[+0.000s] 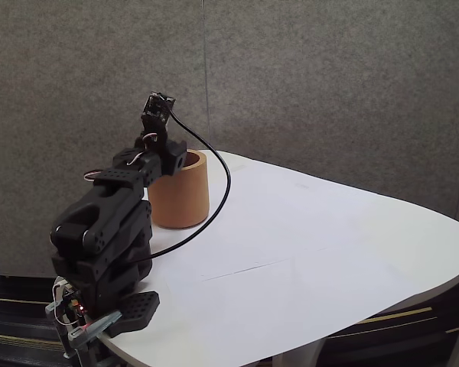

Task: Grab the pen and put it in the pen holder.

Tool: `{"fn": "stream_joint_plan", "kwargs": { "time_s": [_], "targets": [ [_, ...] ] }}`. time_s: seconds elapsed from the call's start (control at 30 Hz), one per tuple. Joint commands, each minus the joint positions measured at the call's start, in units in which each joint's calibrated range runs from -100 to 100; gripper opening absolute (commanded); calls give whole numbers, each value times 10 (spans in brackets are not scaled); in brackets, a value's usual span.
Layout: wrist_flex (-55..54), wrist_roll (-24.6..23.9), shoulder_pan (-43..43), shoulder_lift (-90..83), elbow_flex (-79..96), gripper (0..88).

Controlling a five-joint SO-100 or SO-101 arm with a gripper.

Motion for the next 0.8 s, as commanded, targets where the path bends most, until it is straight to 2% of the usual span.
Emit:
{"fn": "stream_joint_plan", "kwargs": {
  "time_s": [0.0,0.27,0.47,0.67,0.77],
  "targets": [
    [-10,3,-3,-5,-4,337],
    [-7,-1,-65,-5,-127,337],
    [-3,-2,-58,4,-273,337],
    [42,-72,-16,5,-354,336],
    [108,-144,55,5,-371,334]
  ]
}}
